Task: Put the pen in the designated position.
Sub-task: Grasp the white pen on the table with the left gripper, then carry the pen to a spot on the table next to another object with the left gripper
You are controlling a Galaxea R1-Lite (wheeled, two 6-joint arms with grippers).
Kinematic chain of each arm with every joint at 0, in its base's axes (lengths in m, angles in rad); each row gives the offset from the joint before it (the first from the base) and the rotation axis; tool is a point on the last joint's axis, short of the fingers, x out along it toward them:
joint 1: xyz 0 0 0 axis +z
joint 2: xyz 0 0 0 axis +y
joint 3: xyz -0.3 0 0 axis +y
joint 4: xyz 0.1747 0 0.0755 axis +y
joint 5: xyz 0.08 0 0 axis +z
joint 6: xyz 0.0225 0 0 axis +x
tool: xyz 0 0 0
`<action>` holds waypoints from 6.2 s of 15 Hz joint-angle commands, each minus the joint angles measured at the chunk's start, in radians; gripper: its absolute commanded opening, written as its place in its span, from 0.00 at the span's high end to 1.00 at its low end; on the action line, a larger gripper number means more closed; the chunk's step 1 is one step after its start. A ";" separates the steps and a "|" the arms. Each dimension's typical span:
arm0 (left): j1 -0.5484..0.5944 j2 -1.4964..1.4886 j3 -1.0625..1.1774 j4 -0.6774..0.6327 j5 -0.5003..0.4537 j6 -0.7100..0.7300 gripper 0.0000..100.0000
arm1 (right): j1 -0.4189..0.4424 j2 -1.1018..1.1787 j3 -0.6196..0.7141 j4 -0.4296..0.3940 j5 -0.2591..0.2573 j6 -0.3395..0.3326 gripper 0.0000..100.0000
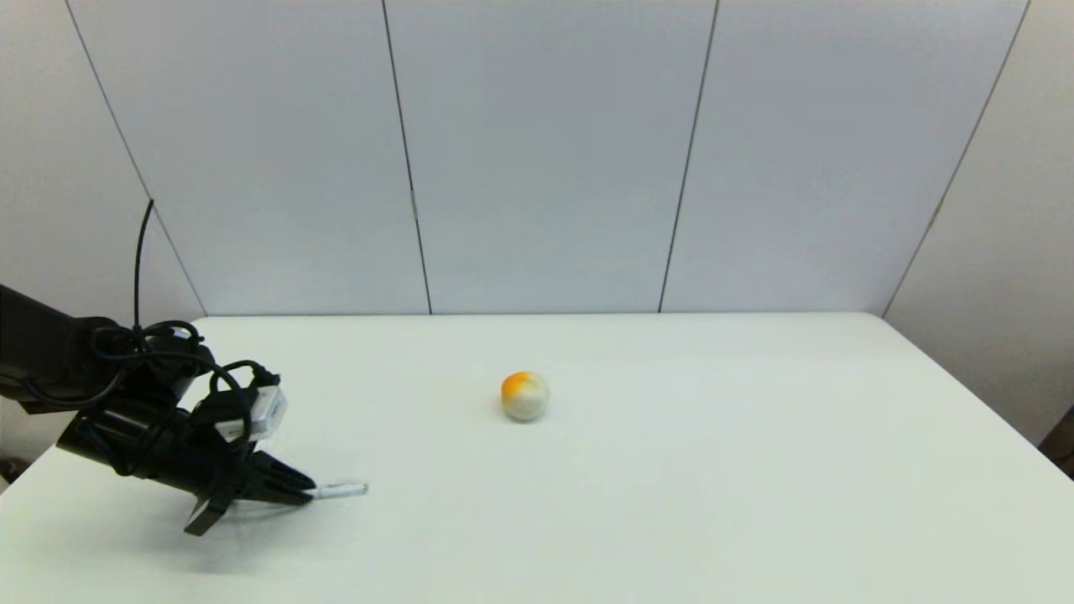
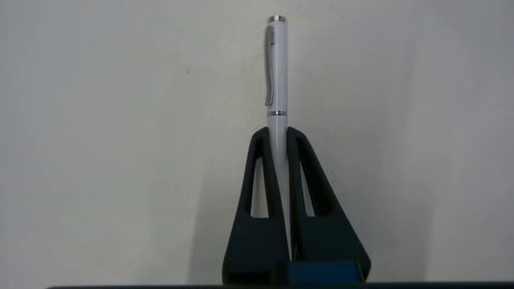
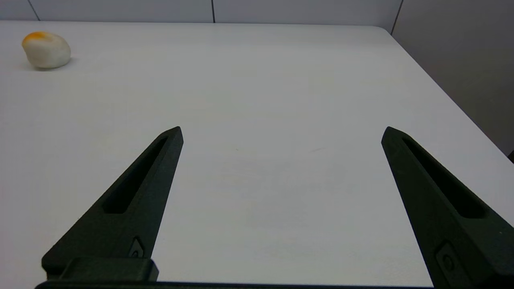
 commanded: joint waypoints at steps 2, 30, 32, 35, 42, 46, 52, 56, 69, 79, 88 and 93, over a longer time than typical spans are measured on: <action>0.000 0.000 0.002 0.004 -0.005 0.008 1.00 | 0.000 0.002 0.000 0.000 -0.001 0.000 0.00; -0.484 -0.089 -0.415 0.011 0.006 -0.411 1.00 | 0.000 0.002 0.000 0.000 -0.001 0.000 0.00; -0.553 -0.049 -0.510 0.012 0.030 -0.476 1.00 | 0.000 0.002 0.000 0.000 -0.001 0.000 0.00; -0.642 0.007 -0.642 0.011 0.059 -0.563 1.00 | 0.000 0.002 0.000 0.000 -0.001 0.000 0.00; -0.851 0.145 -0.829 -0.140 0.164 -0.815 1.00 | 0.000 0.002 0.000 0.000 0.001 0.000 0.00; -0.966 0.222 -0.871 -0.305 0.268 -1.011 1.00 | 0.000 0.002 0.000 0.000 0.001 0.000 0.00; -1.035 0.322 -0.914 -0.534 0.469 -1.278 1.00 | 0.000 0.002 0.000 0.000 0.001 0.000 0.00; -1.036 0.362 -0.914 -0.644 0.632 -1.404 1.00 | 0.000 0.002 0.000 0.000 -0.001 0.000 0.00; -1.006 0.527 -0.914 -0.715 0.702 -1.377 1.00 | 0.000 0.002 0.000 0.000 -0.001 0.000 0.00; -0.946 0.569 -0.917 -0.652 0.696 -1.203 1.00 | 0.000 0.002 0.001 0.000 0.001 0.000 0.00; -0.946 0.587 -0.928 -0.637 0.690 -1.200 1.00 | 0.000 0.002 0.000 0.000 -0.001 0.000 0.00; -0.946 0.595 -0.928 -0.638 0.679 -1.201 1.00 | 0.000 0.002 0.000 0.000 -0.001 0.000 0.00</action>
